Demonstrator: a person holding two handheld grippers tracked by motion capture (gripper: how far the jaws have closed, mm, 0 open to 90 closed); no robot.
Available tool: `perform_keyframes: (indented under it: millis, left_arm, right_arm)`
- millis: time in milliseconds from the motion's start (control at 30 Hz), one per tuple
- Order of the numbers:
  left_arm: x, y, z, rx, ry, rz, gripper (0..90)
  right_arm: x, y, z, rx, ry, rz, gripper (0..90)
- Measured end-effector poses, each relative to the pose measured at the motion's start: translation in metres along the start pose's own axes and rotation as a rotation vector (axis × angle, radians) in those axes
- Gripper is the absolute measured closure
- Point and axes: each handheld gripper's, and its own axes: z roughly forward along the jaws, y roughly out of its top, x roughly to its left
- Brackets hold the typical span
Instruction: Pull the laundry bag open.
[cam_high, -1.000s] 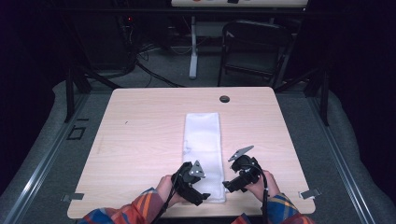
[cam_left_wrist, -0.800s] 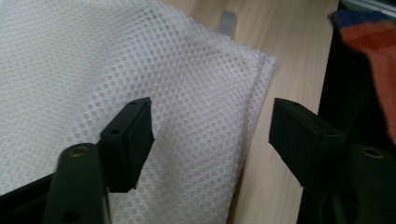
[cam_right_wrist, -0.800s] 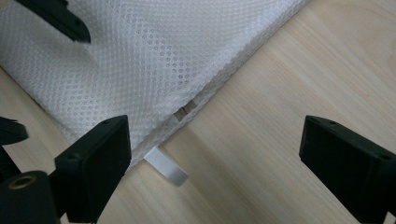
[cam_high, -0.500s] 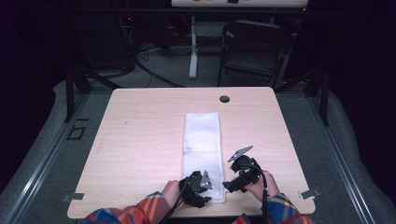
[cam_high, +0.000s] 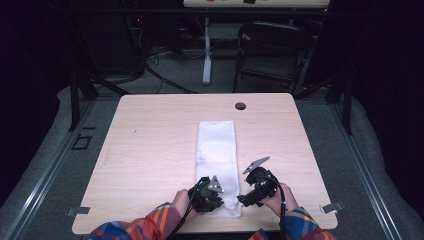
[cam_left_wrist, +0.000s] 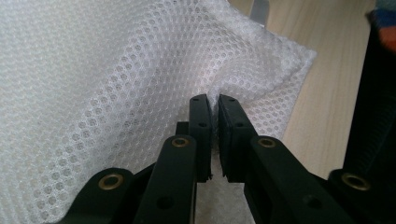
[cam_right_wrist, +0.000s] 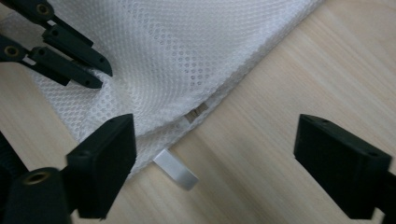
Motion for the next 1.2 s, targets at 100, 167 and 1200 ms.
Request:
perform_keyframes:
  millis: [100,167,1200]
  left_arm:
    - [0.003,-0.001,-0.002,-0.016,-0.007,-0.019,85.4]
    - [0.004,-0.001,-0.004,-0.037,-0.010,-0.037,85.4]
    - [0.018,0.000,-0.033,-0.173,0.053,-0.118,86.1]
  right_arm:
    - [0.002,0.001,0.000,0.001,0.019,-0.014,24.2]
    - [0.004,0.001,0.000,0.001,0.031,-0.025,32.3]
    - [0.021,0.008,0.036,-0.013,0.082,-0.113,90.0]
